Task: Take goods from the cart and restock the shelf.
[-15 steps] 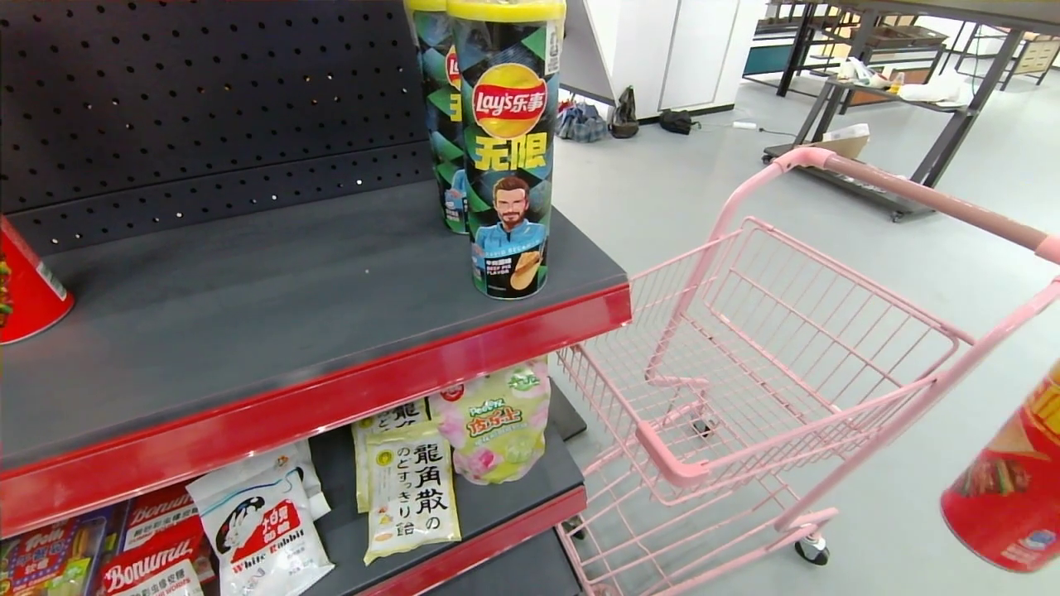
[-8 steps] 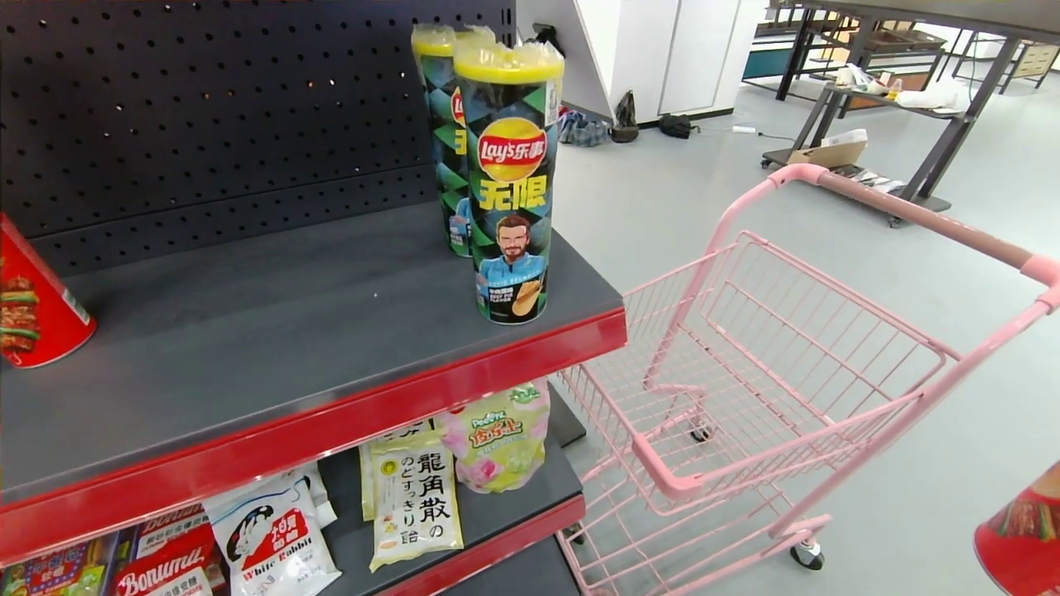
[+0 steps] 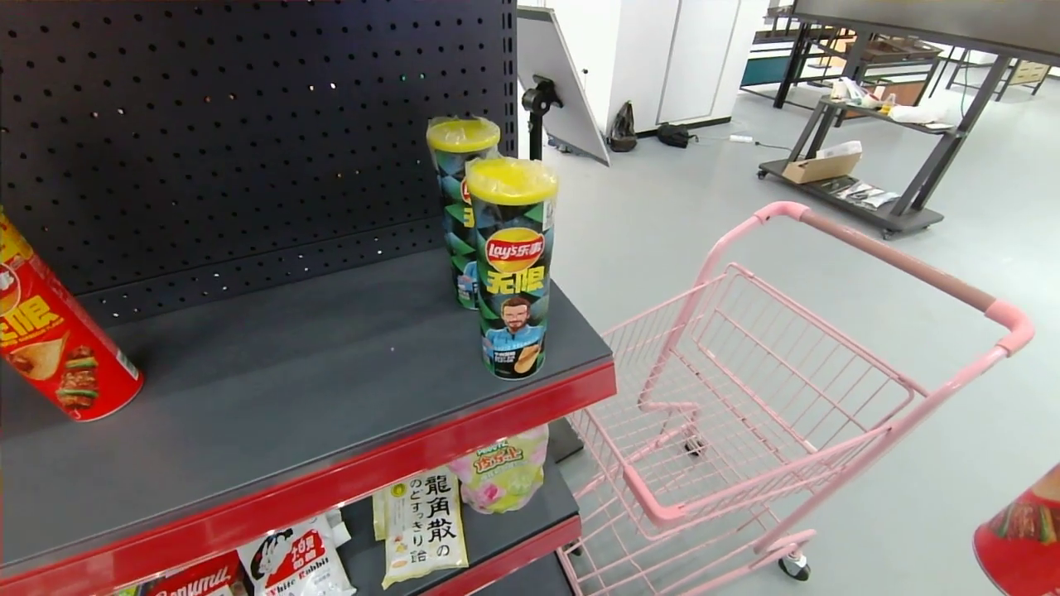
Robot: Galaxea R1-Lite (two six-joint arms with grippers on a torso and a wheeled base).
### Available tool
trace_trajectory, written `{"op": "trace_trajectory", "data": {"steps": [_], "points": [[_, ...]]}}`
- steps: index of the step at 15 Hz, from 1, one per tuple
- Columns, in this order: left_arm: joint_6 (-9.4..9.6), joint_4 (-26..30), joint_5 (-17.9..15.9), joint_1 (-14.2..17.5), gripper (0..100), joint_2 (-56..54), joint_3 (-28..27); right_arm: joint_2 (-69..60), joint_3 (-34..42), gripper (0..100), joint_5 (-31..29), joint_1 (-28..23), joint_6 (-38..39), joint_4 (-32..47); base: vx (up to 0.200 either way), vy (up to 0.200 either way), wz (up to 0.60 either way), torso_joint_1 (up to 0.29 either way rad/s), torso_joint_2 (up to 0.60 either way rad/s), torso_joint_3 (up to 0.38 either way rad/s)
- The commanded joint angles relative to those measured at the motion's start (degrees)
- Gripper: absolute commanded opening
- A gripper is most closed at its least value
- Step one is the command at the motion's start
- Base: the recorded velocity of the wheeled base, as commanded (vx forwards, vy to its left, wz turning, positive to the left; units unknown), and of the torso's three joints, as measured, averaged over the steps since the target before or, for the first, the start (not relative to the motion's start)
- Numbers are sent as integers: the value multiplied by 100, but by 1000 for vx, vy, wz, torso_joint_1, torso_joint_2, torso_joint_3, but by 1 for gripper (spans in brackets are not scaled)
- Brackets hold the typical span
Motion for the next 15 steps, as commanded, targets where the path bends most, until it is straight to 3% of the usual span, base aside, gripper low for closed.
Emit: {"op": "trace_trajectory", "data": {"steps": [1,7,11,15], "points": [[-3,4,3,0,100,7,1,41,46,0,6,11,-19,-3,0,0,0,188,-447,-281],[-3,4,3,0,100,7,1,59,213,0,-29,-33,-336,-56,0,0,0,160,-393,-234],[-3,4,3,0,100,7,1,41,539,0,-29,-33,-415,-557,0,0,600,34,-85,-44],[-3,4,3,9,100,7,1,41,565,0,-20,-24,-415,-566,0,0,600,11,5,-4]]}}
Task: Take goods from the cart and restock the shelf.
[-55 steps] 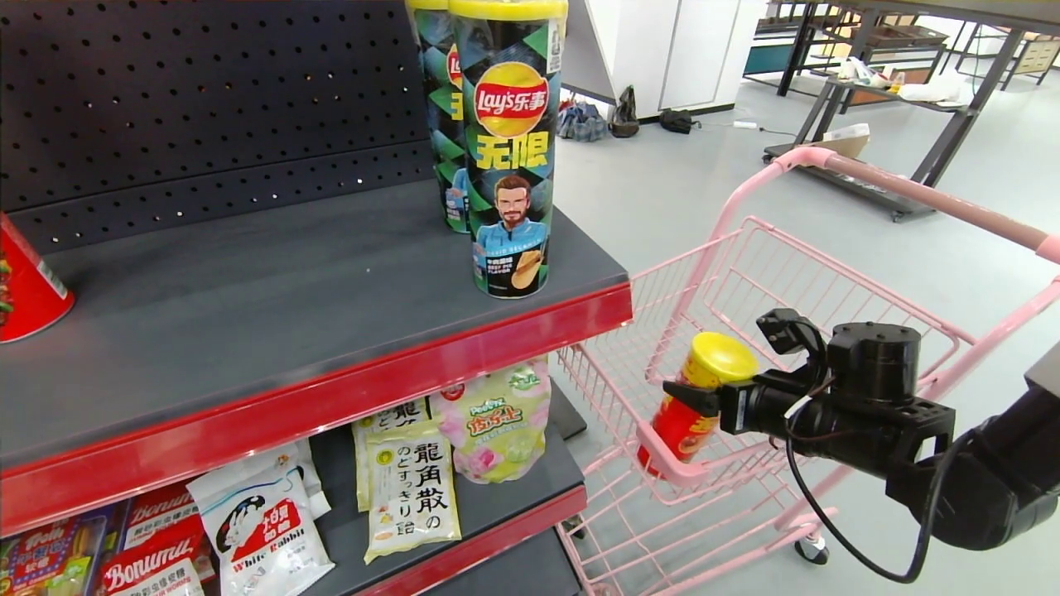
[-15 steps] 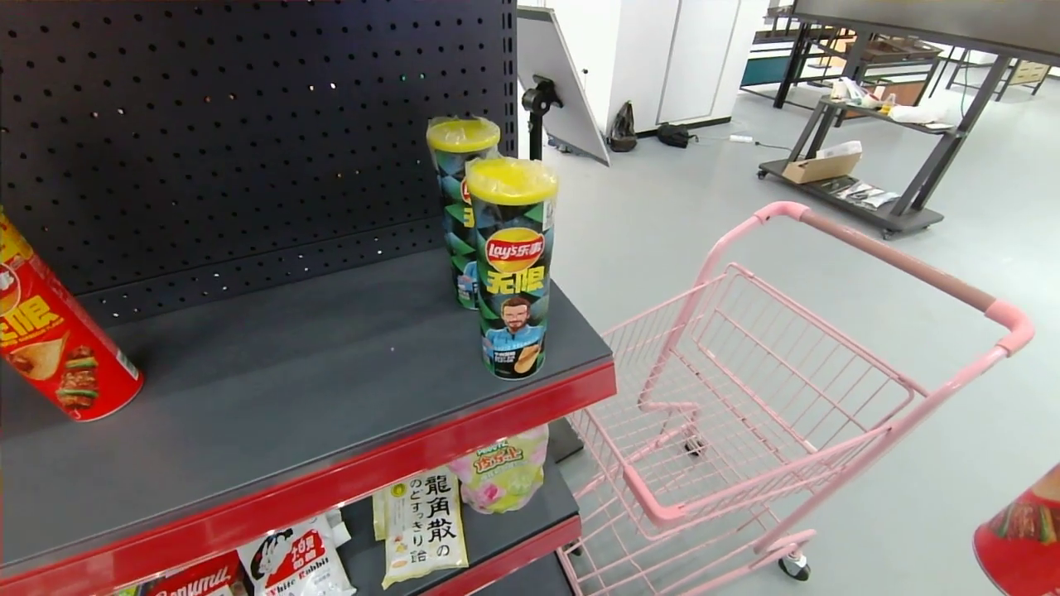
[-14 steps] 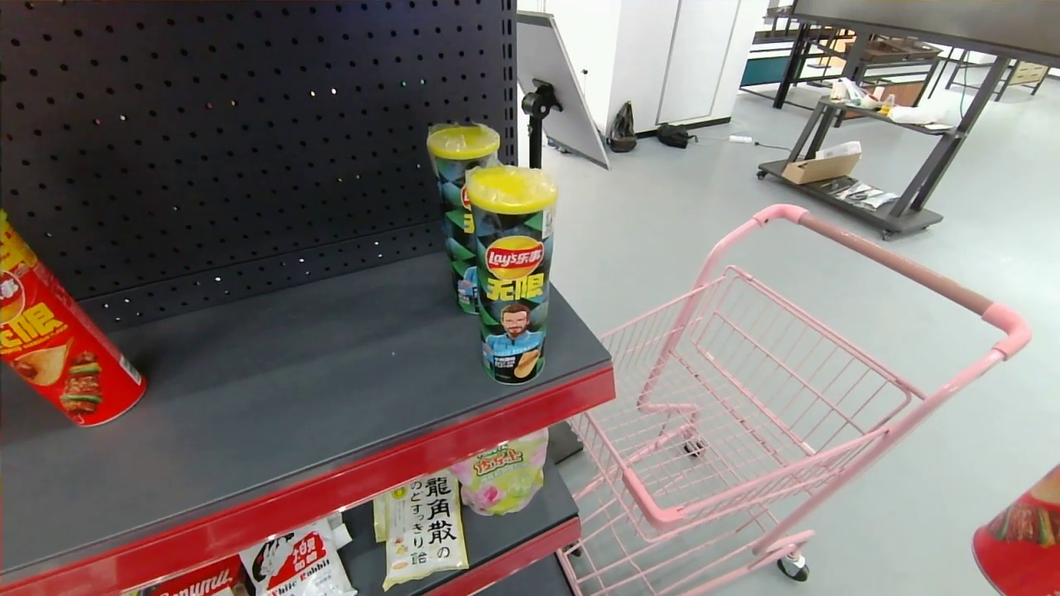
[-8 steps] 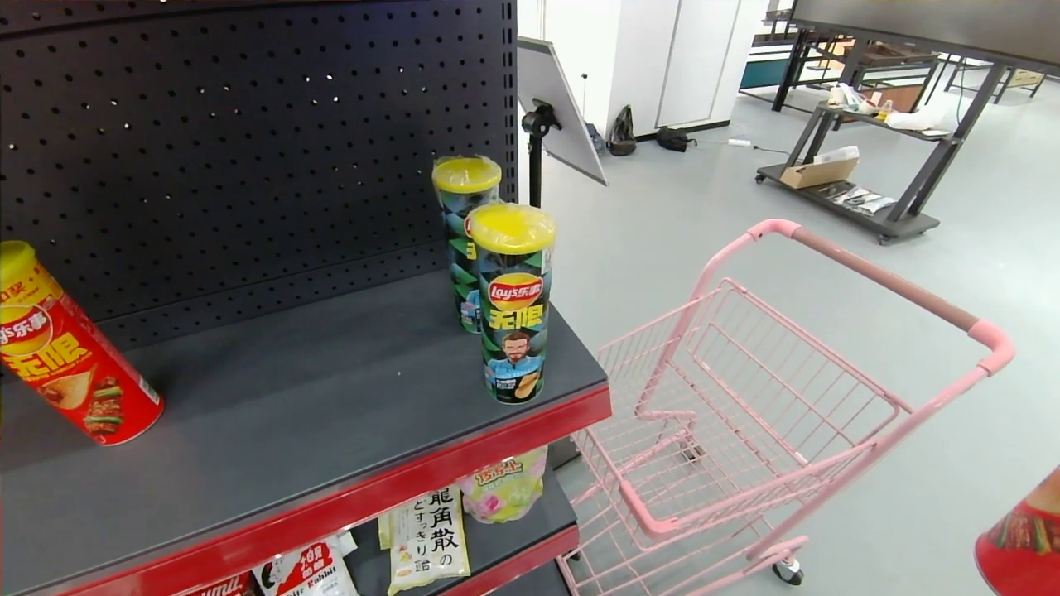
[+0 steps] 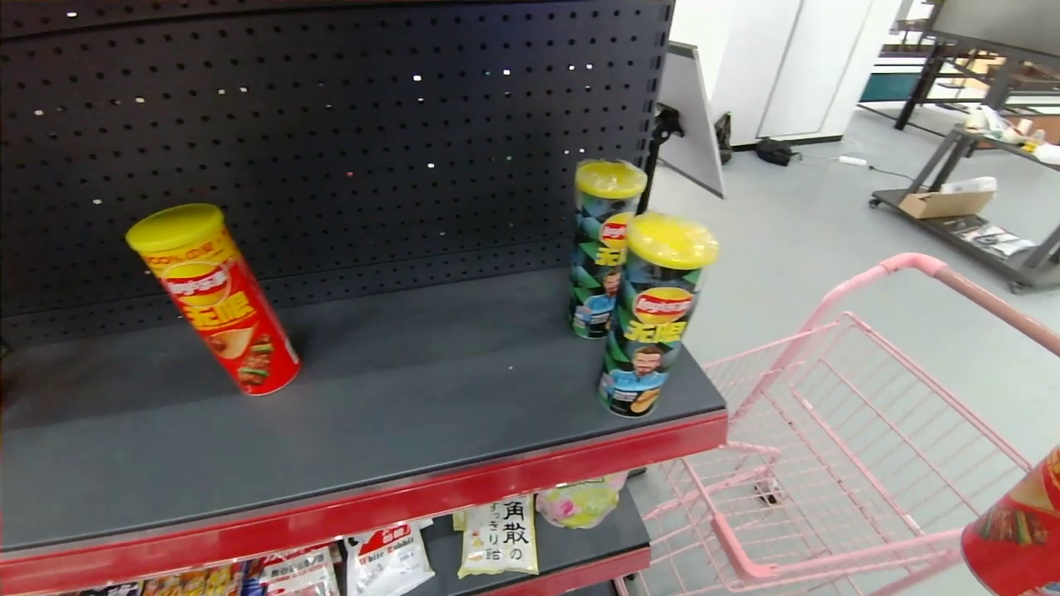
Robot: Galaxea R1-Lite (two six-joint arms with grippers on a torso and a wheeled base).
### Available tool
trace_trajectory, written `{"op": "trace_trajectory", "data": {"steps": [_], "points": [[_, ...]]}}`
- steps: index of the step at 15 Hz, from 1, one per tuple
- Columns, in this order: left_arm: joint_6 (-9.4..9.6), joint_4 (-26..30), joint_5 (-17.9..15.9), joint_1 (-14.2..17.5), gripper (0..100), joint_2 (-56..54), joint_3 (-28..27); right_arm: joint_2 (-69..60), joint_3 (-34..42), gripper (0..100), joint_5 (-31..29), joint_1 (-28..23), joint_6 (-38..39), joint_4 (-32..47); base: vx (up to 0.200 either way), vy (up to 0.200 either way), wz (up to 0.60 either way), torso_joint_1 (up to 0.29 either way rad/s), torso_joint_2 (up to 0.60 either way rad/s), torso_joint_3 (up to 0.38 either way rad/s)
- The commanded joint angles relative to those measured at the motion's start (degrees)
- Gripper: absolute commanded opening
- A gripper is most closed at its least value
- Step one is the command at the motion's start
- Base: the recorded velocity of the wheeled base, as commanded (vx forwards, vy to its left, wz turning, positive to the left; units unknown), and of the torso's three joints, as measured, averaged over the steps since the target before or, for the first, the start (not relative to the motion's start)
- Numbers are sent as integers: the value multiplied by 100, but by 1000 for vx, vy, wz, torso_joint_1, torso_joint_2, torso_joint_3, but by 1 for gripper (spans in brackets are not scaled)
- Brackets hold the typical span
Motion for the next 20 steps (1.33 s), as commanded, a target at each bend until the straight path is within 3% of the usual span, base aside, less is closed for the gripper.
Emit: {"op": "trace_trajectory", "data": {"steps": [1,4,9,20], "points": [[-3,-1,2,-2,100,7,1,-2,27,0,2,2,1,1,0,0,600,7,-2,2],[-3,-1,2,-2,100,7,1,-151,141,0,20,29,1,-8,0,0,600,2,5,1],[-3,-1,2,-2,100,7,1,-1215,651,0,468,99,27,1,0,0,0,0,0,0],[-3,-1,2,-2,100,7,1,-1654,1099,0,688,108,45,-166,0,200,0,1,2,3]]}}
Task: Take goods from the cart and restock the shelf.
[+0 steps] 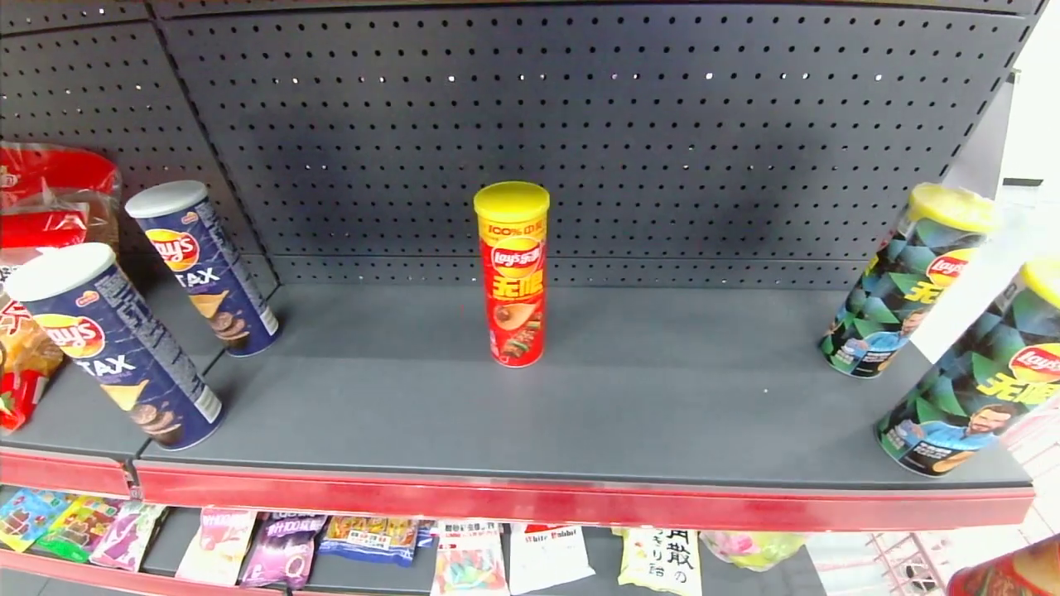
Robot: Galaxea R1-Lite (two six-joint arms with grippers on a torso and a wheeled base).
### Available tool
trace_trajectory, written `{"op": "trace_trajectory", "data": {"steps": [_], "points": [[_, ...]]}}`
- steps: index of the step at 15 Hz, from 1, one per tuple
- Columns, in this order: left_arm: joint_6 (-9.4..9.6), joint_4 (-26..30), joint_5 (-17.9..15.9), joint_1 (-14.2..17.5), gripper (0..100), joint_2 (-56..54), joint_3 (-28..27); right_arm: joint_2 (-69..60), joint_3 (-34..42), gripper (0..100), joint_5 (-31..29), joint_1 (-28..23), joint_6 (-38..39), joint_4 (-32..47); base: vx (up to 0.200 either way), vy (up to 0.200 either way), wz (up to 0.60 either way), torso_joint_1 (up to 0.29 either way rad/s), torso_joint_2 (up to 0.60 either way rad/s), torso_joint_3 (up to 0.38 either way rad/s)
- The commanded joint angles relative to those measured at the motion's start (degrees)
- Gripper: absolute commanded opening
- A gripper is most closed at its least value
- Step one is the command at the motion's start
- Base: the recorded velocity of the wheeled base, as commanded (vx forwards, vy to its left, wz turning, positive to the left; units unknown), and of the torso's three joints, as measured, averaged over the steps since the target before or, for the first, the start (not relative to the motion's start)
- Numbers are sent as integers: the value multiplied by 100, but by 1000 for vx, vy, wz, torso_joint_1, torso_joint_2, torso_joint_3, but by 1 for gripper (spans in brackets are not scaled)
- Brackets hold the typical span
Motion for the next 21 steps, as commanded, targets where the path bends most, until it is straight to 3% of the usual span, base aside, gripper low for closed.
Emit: {"op": "trace_trajectory", "data": {"steps": [1,5,10,17,18,19,20,21], "points": [[-3,-1,2,0,100,7,1,-76,54,0,45,5,-4,-2,0,200,0,2,7,2],[-3,-1,2,9,100,7,1,-94,63,0,62,5,-4,7,0,0,0,0,0,0],[-3,-1,2,0,100,7,1,-76,133,0,89,5,-4,7,200,0,0,1,0,2],[5,-1,2,0,100,60,1,-155,98,0,177,49,-4,-10,0,0,0,0,0,0],[14,-9,-112,0,100,34,1,-182,81,0,247,49,-4,-2,0,0,0,0,0,0],[40,-45,-481,0,100,7,-69,-191,45,0,432,49,-4,-2,0,0,0,0,0,0],[23,-97,-771,-44,100,227,-482,-182,37,0,563,49,-4,-2,0,0,0,0,0,0],[-214,-53,-1009,-211,100,1633,-1801,-147,28,0,739,49,-4,-2,0,0,0,0,0,0]]}}
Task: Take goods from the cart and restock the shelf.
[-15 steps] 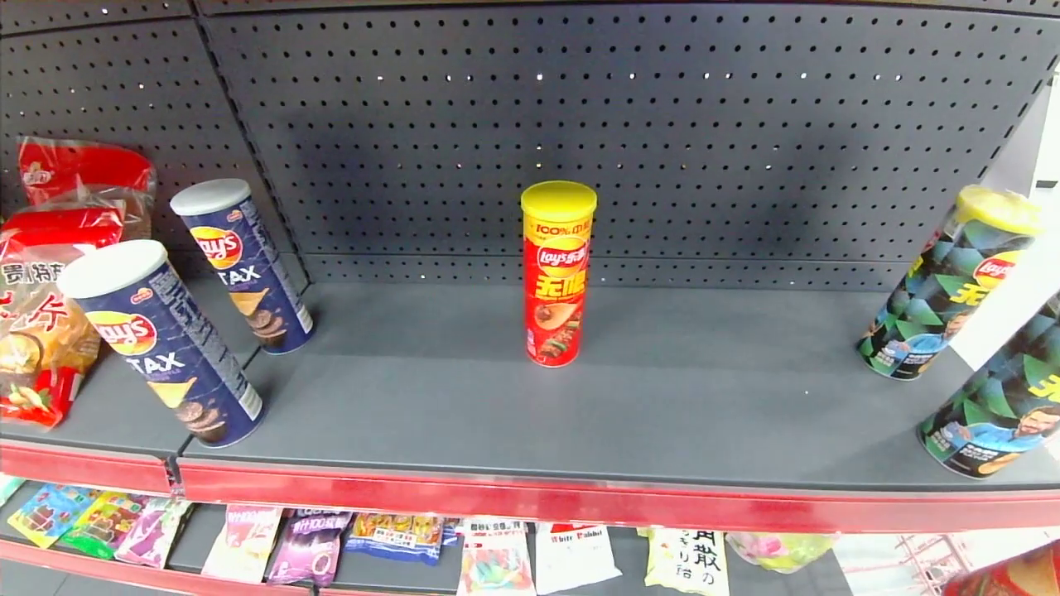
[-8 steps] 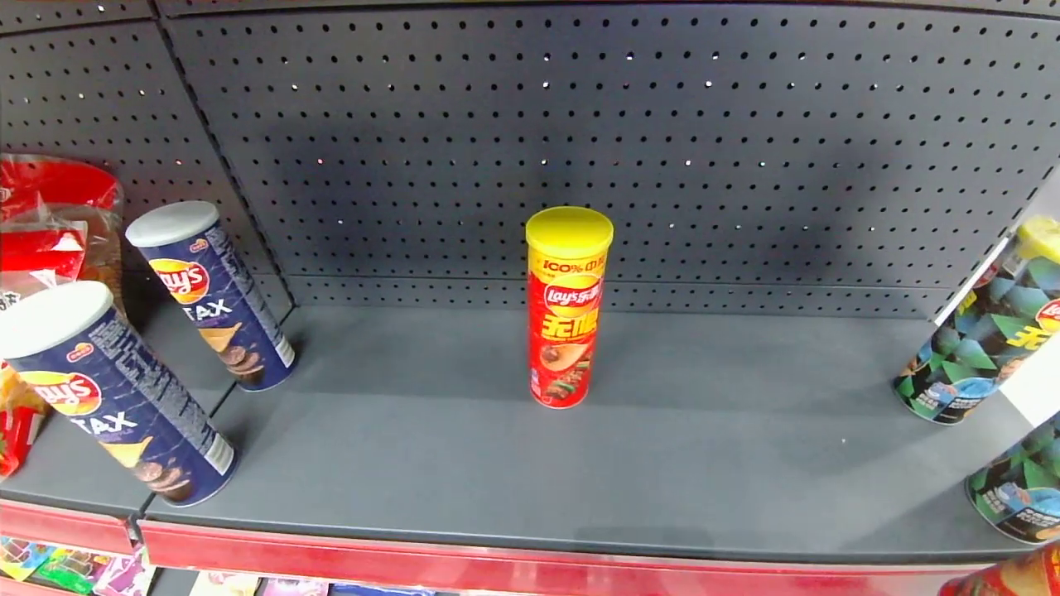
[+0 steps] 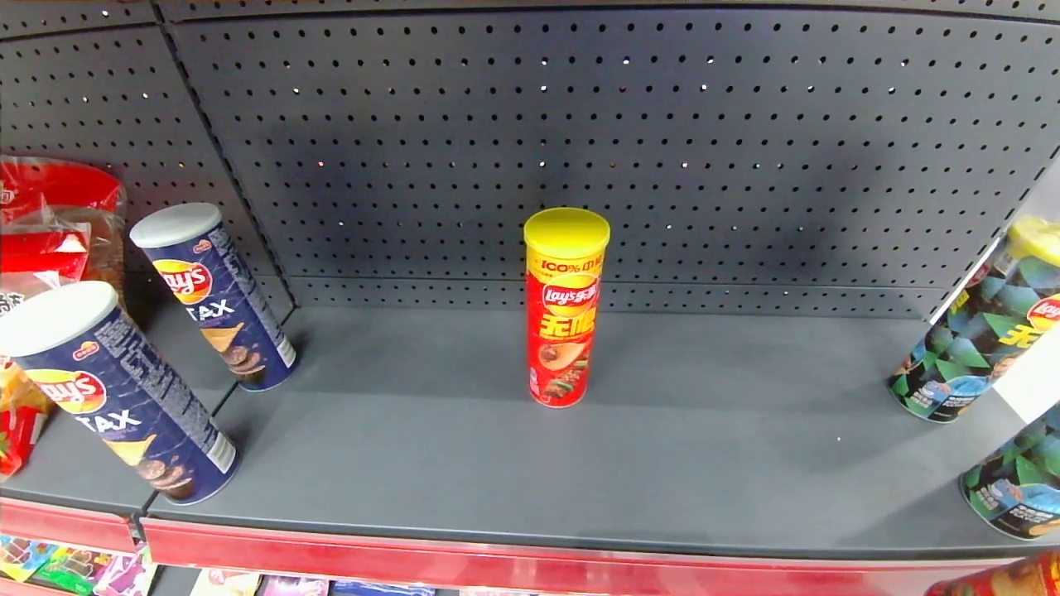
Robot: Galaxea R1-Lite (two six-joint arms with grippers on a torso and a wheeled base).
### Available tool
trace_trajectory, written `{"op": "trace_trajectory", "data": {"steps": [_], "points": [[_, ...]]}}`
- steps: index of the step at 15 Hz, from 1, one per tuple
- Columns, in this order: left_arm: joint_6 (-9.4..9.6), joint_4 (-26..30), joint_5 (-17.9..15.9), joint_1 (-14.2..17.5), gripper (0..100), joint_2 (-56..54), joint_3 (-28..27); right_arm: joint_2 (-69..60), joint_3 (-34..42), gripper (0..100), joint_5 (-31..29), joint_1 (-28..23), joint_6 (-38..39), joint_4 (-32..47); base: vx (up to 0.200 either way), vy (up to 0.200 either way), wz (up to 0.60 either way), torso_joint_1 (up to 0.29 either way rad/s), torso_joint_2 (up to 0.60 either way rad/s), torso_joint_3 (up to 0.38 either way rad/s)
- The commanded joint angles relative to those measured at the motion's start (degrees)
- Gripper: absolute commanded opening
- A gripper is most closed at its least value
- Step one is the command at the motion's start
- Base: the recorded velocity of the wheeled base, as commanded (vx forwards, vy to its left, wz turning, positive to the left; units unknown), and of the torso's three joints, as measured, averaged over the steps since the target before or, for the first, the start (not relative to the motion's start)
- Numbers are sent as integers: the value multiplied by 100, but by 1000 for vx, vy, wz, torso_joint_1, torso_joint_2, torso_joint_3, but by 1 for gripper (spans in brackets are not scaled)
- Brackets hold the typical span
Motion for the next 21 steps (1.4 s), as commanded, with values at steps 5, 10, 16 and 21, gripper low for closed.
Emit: {"op": "trace_trajectory", "data": {"steps": [5,10,16,21], "points": [[437,-189,-2505,-958,100,4093,-2671,235,-131,0,74,3,-10,1,0,0,0,0,0,0],[780,-1859,-2953,-1960,100,7064,-3251,631,-378,0,109,3,-10,-8,0,0,0,0,0,0],[771,-3045,-2971,-2478,100,9367,-4657,762,-597,0,83,-6,-10,1,0,0,0,0,0,0],[771,-3054,-2935,-2777,100,10122,-5448,762,-615,0,83,-6,-1,1,0,0,0,0,0,0]]}}
